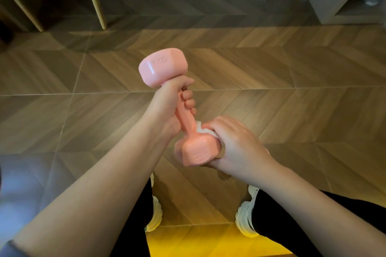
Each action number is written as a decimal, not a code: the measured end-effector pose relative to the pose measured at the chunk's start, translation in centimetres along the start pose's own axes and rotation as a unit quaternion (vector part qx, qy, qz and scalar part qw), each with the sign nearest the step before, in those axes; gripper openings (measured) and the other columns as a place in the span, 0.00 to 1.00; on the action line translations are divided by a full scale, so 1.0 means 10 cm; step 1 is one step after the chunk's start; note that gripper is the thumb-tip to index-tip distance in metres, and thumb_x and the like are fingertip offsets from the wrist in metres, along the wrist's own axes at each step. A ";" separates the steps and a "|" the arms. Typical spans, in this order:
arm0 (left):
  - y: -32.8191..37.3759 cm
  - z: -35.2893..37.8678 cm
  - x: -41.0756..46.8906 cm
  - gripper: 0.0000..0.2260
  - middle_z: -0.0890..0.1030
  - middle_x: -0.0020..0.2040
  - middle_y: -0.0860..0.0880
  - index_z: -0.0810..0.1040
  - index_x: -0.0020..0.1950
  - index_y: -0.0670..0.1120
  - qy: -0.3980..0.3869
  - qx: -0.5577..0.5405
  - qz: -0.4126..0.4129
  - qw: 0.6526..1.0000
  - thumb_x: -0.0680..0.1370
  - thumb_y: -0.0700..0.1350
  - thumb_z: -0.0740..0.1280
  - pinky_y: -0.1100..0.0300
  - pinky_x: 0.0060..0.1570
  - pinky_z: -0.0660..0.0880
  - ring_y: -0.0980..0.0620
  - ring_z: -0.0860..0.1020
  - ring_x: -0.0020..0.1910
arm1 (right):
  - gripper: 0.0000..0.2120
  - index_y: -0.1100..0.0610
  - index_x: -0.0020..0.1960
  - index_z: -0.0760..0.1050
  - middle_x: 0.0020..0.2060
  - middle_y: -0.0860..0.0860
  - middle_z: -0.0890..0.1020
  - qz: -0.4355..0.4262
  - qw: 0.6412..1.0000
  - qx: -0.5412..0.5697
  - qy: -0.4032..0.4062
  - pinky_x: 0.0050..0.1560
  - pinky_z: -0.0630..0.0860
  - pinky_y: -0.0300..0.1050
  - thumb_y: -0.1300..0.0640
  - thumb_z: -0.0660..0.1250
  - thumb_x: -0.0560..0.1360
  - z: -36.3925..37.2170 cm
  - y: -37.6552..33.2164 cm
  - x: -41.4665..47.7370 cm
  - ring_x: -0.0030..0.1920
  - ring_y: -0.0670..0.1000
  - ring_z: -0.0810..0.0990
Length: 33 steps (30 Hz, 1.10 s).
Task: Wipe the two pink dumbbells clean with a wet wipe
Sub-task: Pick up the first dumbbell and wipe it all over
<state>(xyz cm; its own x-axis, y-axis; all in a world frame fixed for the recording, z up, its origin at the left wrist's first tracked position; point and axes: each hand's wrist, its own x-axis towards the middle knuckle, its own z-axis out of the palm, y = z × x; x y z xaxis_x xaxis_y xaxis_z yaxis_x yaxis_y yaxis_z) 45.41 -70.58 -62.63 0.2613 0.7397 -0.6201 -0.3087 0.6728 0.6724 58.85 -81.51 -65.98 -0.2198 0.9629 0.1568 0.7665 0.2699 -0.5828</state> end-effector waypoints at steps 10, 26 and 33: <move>0.01 0.01 0.01 0.15 0.64 0.23 0.54 0.66 0.33 0.50 -0.010 0.002 -0.007 1.000 0.77 0.43 0.66 0.65 0.26 0.63 0.56 0.64 0.21 | 0.25 0.58 0.54 0.77 0.48 0.51 0.80 0.003 1.000 0.006 0.027 0.49 0.66 0.41 0.45 0.77 0.63 0.03 0.02 -0.04 0.50 0.48 0.74; -0.03 -0.01 -0.01 0.16 0.64 0.25 0.53 0.66 0.31 0.50 -0.108 0.023 0.010 0.994 0.78 0.42 0.64 0.63 0.26 0.65 0.55 0.64 0.23 | 0.26 0.58 0.55 0.78 0.48 0.51 0.81 -0.001 0.998 0.027 -0.051 0.50 0.72 0.49 0.49 0.81 0.62 0.04 0.08 -0.01 0.50 0.54 0.79; -0.08 -0.10 -0.02 0.11 0.74 0.37 0.49 0.74 0.48 0.46 -0.114 0.029 0.051 0.992 0.69 0.44 0.71 0.55 0.47 0.72 0.52 0.75 0.38 | 0.24 0.61 0.46 0.79 0.41 0.53 0.81 -0.033 0.984 -0.142 0.101 0.53 0.71 0.49 0.44 0.81 0.62 -0.09 0.15 -0.04 0.44 0.57 0.81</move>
<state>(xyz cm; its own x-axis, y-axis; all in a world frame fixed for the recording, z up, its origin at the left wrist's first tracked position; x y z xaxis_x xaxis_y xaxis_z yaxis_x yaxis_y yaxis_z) 44.69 -71.27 -63.48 0.4329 0.7840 -0.4449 -0.2924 0.5890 0.7534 60.68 -81.45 -66.20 -0.1721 0.9172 0.3594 0.8984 0.2958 -0.3247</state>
